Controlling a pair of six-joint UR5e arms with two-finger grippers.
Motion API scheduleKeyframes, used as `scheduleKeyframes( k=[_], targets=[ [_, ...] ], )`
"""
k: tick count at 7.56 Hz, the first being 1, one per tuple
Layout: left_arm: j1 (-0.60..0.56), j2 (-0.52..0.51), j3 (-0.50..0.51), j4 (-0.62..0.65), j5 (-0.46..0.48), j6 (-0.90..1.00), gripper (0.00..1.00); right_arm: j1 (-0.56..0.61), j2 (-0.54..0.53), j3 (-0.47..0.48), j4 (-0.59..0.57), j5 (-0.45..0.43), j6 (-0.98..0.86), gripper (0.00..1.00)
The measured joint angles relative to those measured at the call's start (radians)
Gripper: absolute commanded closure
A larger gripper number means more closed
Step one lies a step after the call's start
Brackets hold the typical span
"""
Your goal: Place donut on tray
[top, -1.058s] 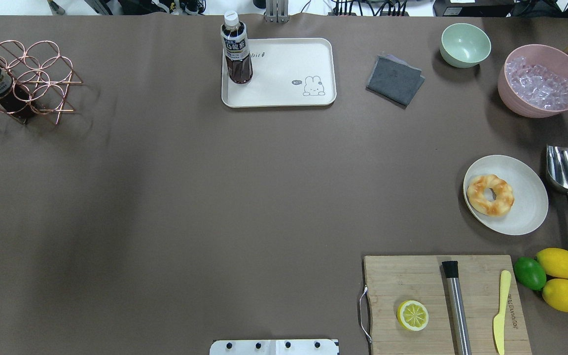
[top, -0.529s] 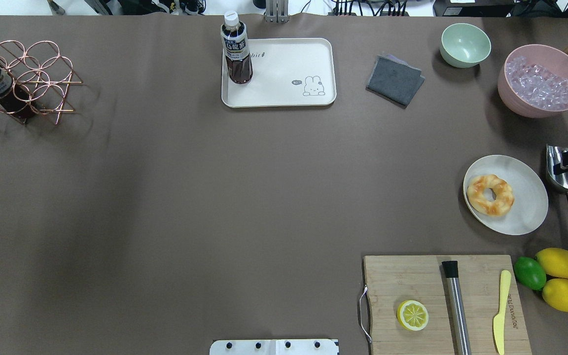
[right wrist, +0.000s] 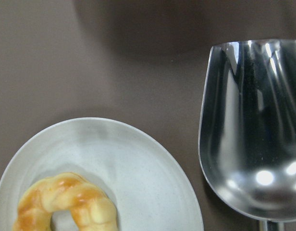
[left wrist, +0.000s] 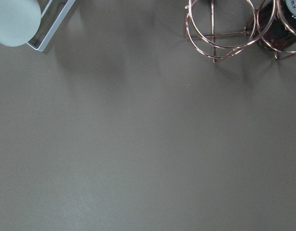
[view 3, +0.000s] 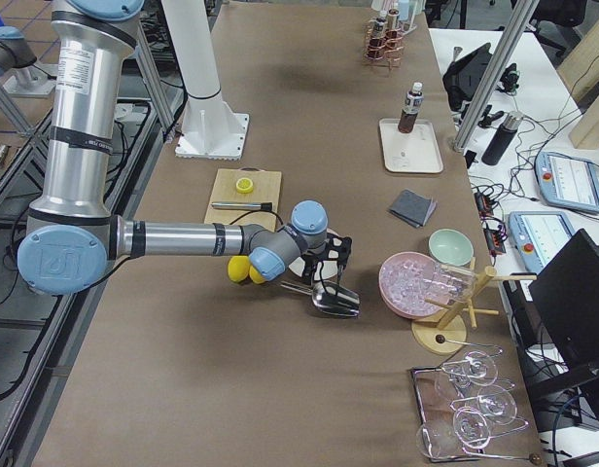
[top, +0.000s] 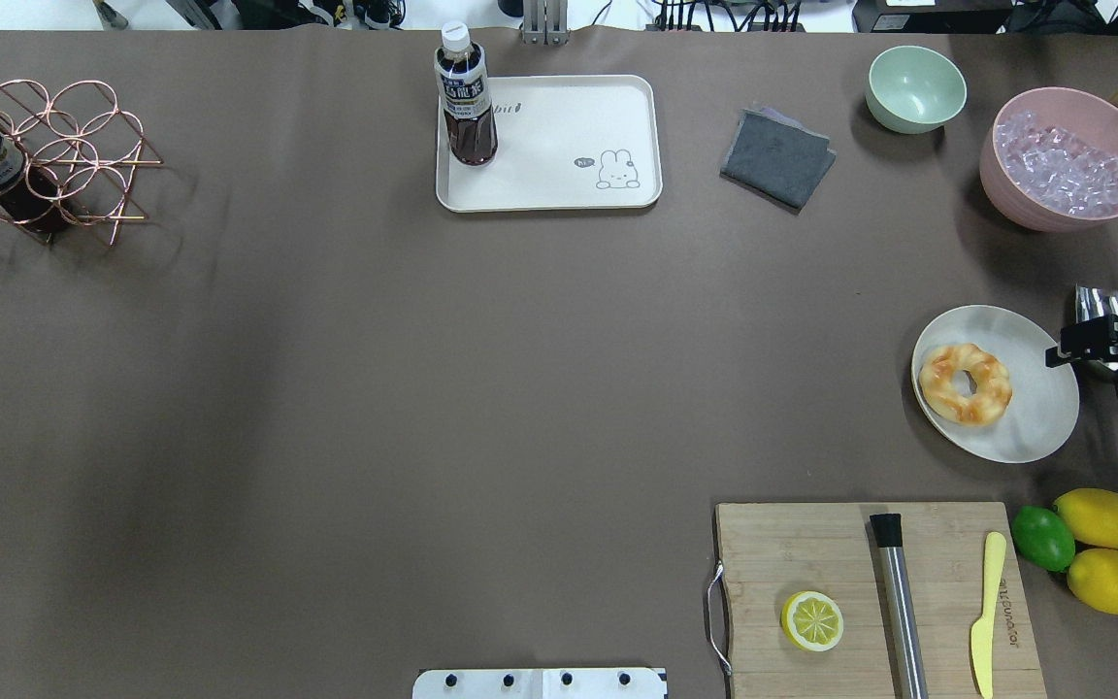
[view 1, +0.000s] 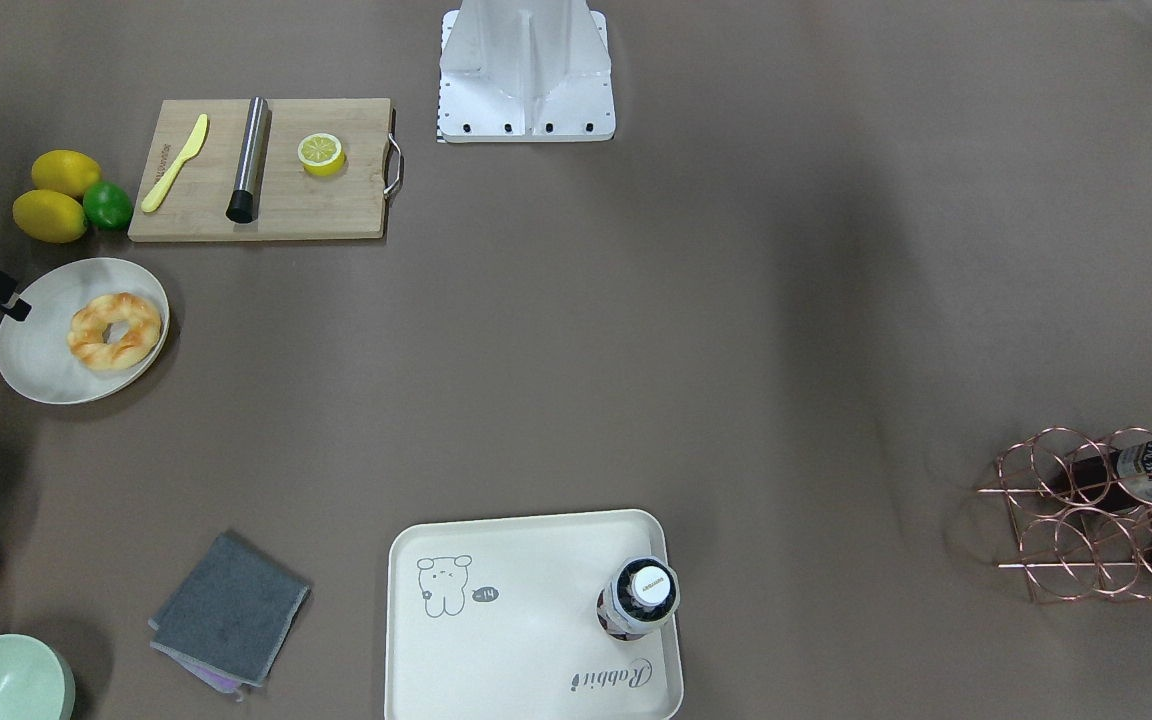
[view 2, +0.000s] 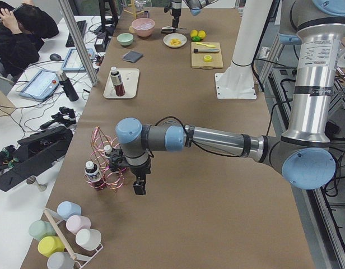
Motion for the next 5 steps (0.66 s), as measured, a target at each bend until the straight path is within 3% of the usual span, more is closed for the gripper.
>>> scheduleKeyframes(
  k=[5],
  targets=[
    [0.004, -0.003, 0.006, 0.0, 0.0, 0.0, 0.02, -0.036, -0.006, -0.02, 0.029, -0.015, 0.03, 0.0]
  ],
)
